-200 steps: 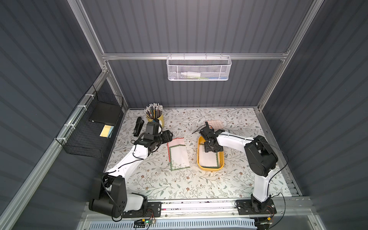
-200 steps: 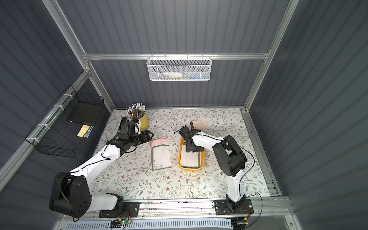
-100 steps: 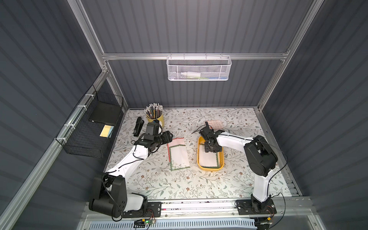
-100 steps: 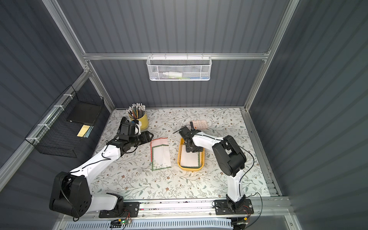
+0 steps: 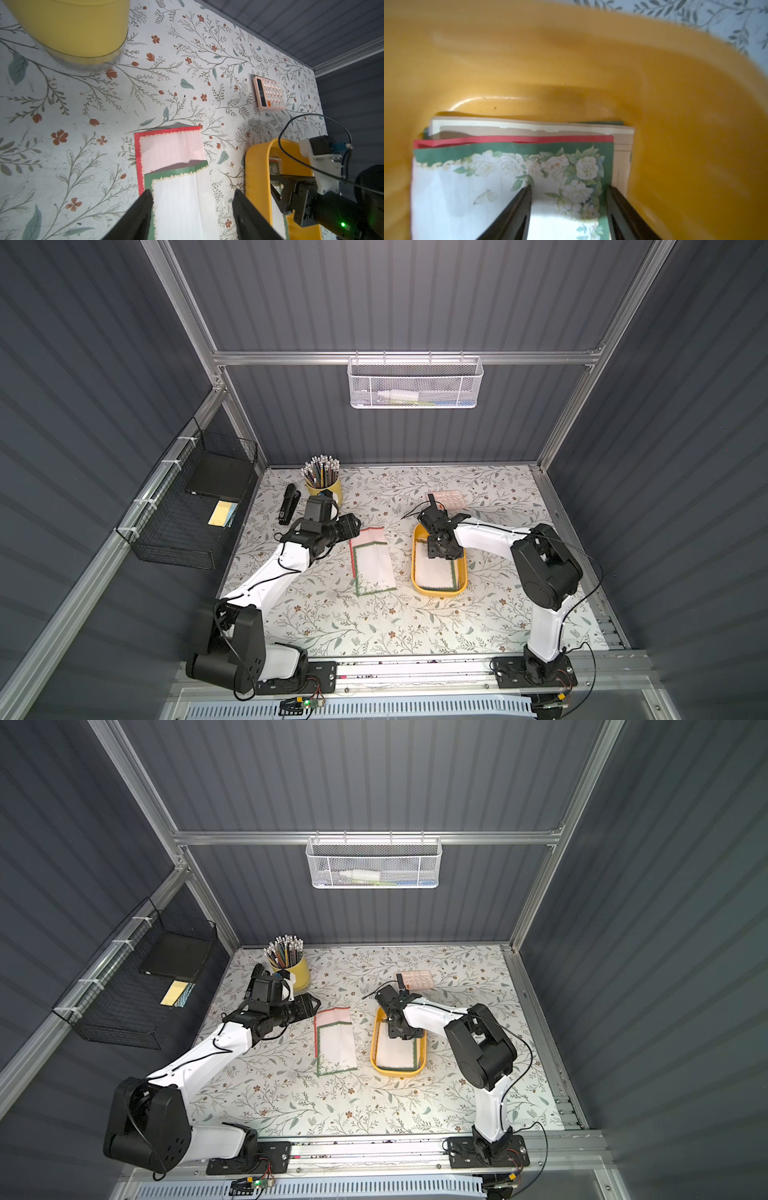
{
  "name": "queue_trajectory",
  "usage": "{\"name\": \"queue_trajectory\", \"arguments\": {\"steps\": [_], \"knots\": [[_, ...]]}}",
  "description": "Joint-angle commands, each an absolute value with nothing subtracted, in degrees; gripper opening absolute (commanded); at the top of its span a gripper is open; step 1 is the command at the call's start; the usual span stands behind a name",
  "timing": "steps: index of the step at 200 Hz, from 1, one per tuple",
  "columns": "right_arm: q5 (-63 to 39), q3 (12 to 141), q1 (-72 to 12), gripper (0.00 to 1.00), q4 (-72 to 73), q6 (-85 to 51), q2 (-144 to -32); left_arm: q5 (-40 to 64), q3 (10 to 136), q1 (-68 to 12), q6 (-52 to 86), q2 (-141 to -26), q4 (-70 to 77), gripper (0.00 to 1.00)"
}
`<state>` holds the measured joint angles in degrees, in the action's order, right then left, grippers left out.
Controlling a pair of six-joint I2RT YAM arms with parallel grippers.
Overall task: Take out the stationery paper from the storage box
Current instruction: Pick up multiple sheets of stationery from the storage box.
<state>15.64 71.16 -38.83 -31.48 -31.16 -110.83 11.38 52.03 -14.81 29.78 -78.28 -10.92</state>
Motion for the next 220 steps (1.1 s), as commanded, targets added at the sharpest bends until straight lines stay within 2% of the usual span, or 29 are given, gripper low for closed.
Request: {"name": "queue_trajectory", "arguments": {"steps": [1, 36, 51, 81, 111, 150, 220], "knots": [[9.65, 66.18, -38.97, 0.56, -30.35, -32.38, -115.67, 11.93, 52.16, -14.5, 29.58, -78.74, -11.95, 0.64], [9.13, 65.87, -38.96, 0.45, -29.94, -31.92, -115.73, 11.95, 52.39, -14.5, 29.53, -79.14, -11.95, 0.64], [9.12, 66.34, -38.97, 0.44, -30.18, -31.62, -116.03, 11.99, 52.51, -14.5, 29.62, -79.29, -11.87, 0.64], [9.41, 67.07, -39.02, 0.5, -30.96, -31.51, -117.11, 12.06, 52.95, -14.5, 29.53, -79.54, -12.01, 0.64], [15.22, 68.75, -39.59, 0.66, -34.72, -32.68, -116.6, 12.1, 53.19, -14.51, 29.44, -79.78, -12.06, 0.64], [16.73, 70.92, -39.72, 0.67, -36.22, -31.87, -116.46, 12.76, 53.35, -14.5, 30.17, -81.26, -10.47, 0.63], [9.14, 67.12, -39.47, 0.65, -30.76, -32.78, -119.95, 12.74, 54.0, -14.5, 29.15, -80.85, -12.39, 0.63]]}}
